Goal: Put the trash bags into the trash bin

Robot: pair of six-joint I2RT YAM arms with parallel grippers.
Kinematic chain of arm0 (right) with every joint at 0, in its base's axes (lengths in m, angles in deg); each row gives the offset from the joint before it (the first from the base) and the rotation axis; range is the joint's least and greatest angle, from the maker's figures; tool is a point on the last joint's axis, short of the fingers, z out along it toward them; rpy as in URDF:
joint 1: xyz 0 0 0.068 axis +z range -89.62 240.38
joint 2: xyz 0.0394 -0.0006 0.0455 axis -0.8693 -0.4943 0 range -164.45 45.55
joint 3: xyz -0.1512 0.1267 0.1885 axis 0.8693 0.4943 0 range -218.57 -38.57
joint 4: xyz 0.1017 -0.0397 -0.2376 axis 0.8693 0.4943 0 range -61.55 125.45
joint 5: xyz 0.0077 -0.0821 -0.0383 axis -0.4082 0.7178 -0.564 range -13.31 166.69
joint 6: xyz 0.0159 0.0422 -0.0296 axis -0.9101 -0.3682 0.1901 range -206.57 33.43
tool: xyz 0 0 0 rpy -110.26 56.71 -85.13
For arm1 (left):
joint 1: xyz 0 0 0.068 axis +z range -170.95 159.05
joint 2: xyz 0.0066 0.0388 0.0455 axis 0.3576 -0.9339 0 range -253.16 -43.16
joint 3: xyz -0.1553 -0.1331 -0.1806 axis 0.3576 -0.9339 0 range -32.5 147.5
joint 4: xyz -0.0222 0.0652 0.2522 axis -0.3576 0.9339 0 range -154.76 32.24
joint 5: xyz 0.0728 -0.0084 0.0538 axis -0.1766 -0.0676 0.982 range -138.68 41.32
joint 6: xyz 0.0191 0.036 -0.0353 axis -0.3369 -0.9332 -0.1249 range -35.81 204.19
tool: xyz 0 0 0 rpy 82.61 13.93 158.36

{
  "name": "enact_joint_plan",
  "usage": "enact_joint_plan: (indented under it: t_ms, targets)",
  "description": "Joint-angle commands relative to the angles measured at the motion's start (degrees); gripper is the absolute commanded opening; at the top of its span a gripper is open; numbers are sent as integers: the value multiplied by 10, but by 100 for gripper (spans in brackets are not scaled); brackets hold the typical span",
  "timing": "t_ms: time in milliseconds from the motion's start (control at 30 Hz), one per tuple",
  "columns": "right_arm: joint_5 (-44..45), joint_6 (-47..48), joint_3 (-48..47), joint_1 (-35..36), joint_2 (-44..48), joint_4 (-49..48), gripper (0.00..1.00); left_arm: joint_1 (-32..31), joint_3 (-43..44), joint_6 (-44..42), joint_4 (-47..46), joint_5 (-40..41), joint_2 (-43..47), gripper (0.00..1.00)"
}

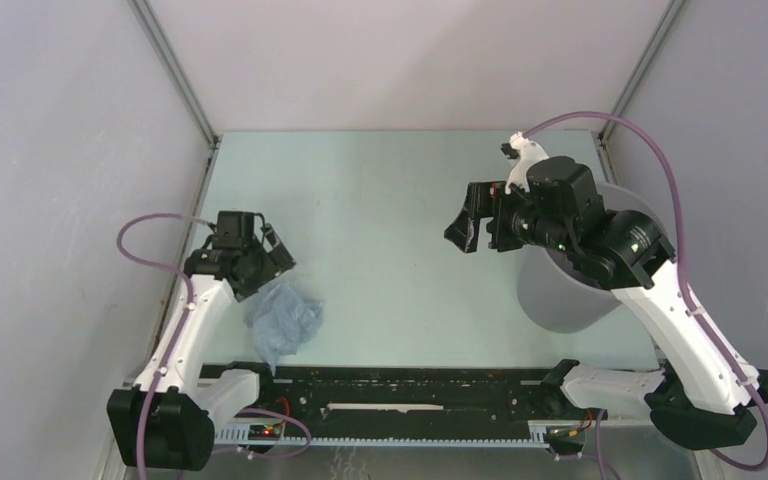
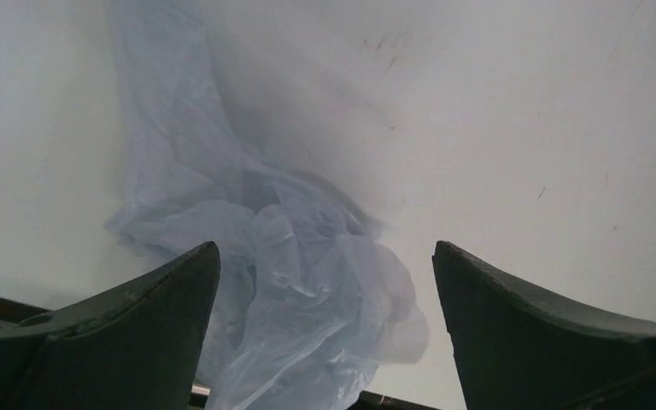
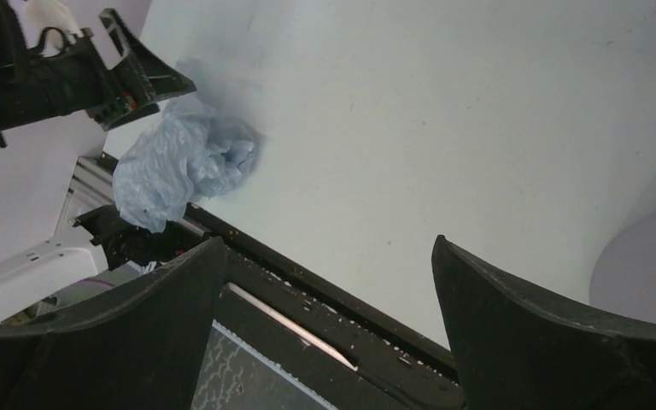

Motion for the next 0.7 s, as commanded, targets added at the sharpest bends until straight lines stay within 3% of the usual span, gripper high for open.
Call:
enact_joint_plan:
  t_ms: [0,67,133,300,367,533,667]
  targets:
    - [-31,11,16,1,15,-31,99,5,-59,34,-72,-88,10,100]
    - [-35,8,24,-1,17,-36,99,1,-78,49,-92,-116,7,96]
    - [-39,4,28,-5,19,-38,99,-12,-91,66,-113,-141,2,85]
    - [-41,-5,42,-8,23,-40,98,-84,-115,149,-215,-191,-22,34]
    - [-42,-10,46,-8,23,-40,98,-120,-98,178,-241,-183,-37,23]
    - [-43,-21,56,-9,19,-40,98,-197,-37,253,-320,-167,-94,15]
    - [-51,-31,66,-9,11,-43,97,-251,22,237,-340,-133,-134,10]
